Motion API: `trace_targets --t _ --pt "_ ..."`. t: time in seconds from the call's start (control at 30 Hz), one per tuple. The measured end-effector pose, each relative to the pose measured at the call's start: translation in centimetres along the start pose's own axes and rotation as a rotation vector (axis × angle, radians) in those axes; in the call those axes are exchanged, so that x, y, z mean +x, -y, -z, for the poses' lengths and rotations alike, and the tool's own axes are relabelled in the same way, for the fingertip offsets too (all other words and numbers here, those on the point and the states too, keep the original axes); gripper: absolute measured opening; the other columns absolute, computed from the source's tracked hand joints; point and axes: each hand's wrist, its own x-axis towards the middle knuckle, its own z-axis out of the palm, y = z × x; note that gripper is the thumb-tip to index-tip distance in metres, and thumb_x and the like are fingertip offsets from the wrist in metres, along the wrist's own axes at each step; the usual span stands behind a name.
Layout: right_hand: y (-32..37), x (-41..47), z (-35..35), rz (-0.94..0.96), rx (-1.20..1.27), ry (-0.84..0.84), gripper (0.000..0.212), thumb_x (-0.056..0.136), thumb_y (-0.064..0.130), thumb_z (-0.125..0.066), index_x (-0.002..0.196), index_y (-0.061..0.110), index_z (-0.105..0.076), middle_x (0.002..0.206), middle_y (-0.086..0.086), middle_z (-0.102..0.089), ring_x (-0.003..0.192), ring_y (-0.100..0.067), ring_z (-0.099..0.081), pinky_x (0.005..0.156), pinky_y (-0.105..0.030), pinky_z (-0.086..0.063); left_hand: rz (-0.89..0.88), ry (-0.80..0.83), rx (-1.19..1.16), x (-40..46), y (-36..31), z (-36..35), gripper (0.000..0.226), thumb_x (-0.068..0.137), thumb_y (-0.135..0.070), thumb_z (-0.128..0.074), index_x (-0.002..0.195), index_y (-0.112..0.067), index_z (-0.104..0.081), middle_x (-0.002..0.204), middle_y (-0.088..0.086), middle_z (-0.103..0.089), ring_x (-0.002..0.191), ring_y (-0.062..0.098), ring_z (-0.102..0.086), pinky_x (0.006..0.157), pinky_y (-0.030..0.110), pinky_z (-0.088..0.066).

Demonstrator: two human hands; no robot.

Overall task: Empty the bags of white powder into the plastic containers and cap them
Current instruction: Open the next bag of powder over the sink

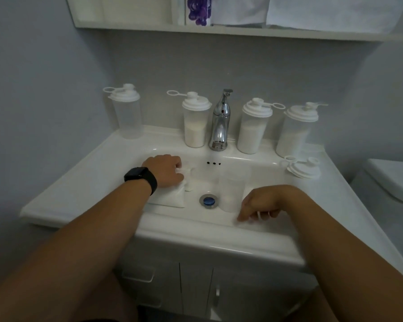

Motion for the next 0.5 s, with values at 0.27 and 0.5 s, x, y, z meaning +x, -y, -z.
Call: trace_targets --t 0.27,0.5 --pt "1.5 0.5 -1.6 0.229 0.316 0.189 0.041 0.073 0.044 -0.077 0.106 0.022 -0.065 0.076 0.006 -0.059 0.053 -0.010 -0.038 0.046 -0.022 -0.022 -0.105 -0.022 0.084 -0.4 -0.7 0.2 0.012 0.105 -0.033 -0.047 0.094 -0.027 -0.050 0.092 -0.003 -0.058 0.085 0.023 -0.055 0.072 0.032 -0.038" --pt "1.5 1.0 -2.2 0.147 0.342 0.210 0.045 0.094 0.040 -0.069 0.136 0.028 -0.057 0.085 0.006 -0.060 0.054 -0.008 -0.040 0.045 -0.019 -0.024 -0.124 0.058 -0.297 -0.8 -2.5 -0.6 0.025 0.104 -0.027 -0.048 0.081 -0.019 -0.041 0.080 -0.002 -0.051 0.073 0.018 -0.046 0.061 0.031 -0.033"
